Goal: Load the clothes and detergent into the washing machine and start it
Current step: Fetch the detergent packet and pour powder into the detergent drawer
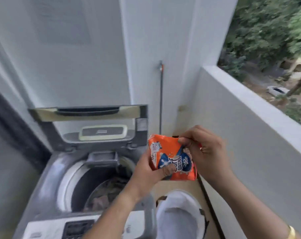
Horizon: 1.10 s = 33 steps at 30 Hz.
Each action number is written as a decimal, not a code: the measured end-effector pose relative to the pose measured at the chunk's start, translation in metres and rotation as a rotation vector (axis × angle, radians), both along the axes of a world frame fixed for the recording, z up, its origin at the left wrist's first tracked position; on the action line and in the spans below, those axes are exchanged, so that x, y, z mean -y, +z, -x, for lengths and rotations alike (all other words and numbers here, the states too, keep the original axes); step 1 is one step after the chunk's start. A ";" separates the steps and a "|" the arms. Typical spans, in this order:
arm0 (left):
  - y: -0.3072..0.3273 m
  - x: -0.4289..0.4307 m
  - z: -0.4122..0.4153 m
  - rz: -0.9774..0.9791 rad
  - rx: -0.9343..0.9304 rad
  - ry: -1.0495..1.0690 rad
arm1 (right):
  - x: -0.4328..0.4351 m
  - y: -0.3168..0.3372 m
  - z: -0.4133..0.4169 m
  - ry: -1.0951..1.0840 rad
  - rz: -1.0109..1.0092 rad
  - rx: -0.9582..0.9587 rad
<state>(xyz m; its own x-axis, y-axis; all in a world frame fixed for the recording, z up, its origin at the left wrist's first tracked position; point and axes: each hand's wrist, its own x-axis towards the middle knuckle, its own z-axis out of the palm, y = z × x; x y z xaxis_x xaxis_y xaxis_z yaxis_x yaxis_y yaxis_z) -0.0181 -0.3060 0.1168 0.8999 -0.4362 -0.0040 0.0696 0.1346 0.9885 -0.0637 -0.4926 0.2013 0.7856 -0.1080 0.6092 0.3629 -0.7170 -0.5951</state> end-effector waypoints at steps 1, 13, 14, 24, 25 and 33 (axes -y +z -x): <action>-0.004 -0.024 -0.007 -0.025 -0.013 0.036 | -0.020 -0.006 -0.013 0.021 0.007 -0.027; -0.093 -0.204 -0.068 -0.167 -0.048 0.227 | -0.196 -0.083 -0.126 0.089 -0.004 -0.284; -0.105 -0.209 -0.070 -0.158 -0.069 0.235 | -0.206 -0.093 -0.135 0.086 0.011 -0.313; -0.182 -0.197 -0.102 0.173 -0.549 0.247 | -0.242 -0.157 -0.218 -0.003 0.247 -0.618; -0.189 -0.196 -0.106 0.187 -0.568 0.236 | -0.242 -0.163 -0.227 -0.015 0.267 -0.648; -0.224 -0.192 -0.136 0.265 -0.664 0.225 | -0.249 -0.192 -0.274 -0.014 0.374 -0.763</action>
